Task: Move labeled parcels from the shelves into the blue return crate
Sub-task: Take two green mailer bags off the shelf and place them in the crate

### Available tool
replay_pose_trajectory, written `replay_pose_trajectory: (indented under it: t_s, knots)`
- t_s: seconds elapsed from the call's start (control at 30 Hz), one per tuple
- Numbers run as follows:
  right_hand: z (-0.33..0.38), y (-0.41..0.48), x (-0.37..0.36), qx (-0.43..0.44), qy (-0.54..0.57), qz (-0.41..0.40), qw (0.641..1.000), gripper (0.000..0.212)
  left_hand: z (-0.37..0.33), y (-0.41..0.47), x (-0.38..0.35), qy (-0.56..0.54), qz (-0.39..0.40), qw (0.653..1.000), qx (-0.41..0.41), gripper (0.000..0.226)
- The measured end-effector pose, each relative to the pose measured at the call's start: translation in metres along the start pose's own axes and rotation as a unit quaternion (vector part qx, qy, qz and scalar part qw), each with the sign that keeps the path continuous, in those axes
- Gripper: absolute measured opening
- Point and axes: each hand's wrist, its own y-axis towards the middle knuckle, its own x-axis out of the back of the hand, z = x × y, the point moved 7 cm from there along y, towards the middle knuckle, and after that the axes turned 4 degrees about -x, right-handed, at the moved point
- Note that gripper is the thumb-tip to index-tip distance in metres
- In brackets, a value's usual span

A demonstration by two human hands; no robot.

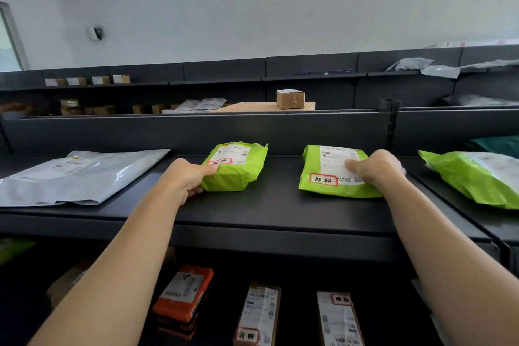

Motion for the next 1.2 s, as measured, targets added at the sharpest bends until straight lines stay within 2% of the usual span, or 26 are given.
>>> replay_pose_trajectory:
  t_s: [0.2,0.33,0.4,0.57,0.77,1.0,1.07,1.2]
  knots:
    - [-0.001,0.002,-0.003,-0.001,-0.005,0.007,1.0,0.05,0.006,0.006,-0.006,-0.063,0.047,0.995,0.053,0.046]
    - [0.003,0.0,-0.004,0.021,0.049,0.013,0.998,0.031,0.004,0.002,-0.014,-0.117,0.077,0.987,0.078,0.019]
    - [0.005,-0.003,-0.005,0.029,0.092,0.022,0.995,0.019,0.002,-0.001,-0.018,-0.143,0.089,0.982,0.08,0.016]
    - [0.008,-0.011,-0.007,0.035,0.157,0.051,0.986,0.01,-0.006,-0.018,-0.031,-0.198,0.135,0.967,0.091,0.006]
    - [0.006,-0.011,-0.012,0.03,0.165,0.07,0.983,0.025,-0.016,-0.031,-0.046,-0.214,0.169,0.958,0.091,0.007]
    - [0.005,-0.016,-0.009,0.023,0.209,0.077,0.975,0.02,-0.028,-0.042,-0.062,-0.228,0.199,0.949,0.085,0.006]
    - [0.004,-0.018,-0.008,0.021,0.221,0.083,0.972,0.02,-0.03,-0.045,-0.061,-0.27,0.192,0.939,0.097,0.007]
    - [0.002,-0.02,-0.003,0.008,0.244,0.09,0.965,0.021,-0.03,-0.046,-0.054,-0.376,0.179,0.904,0.101,0.039]
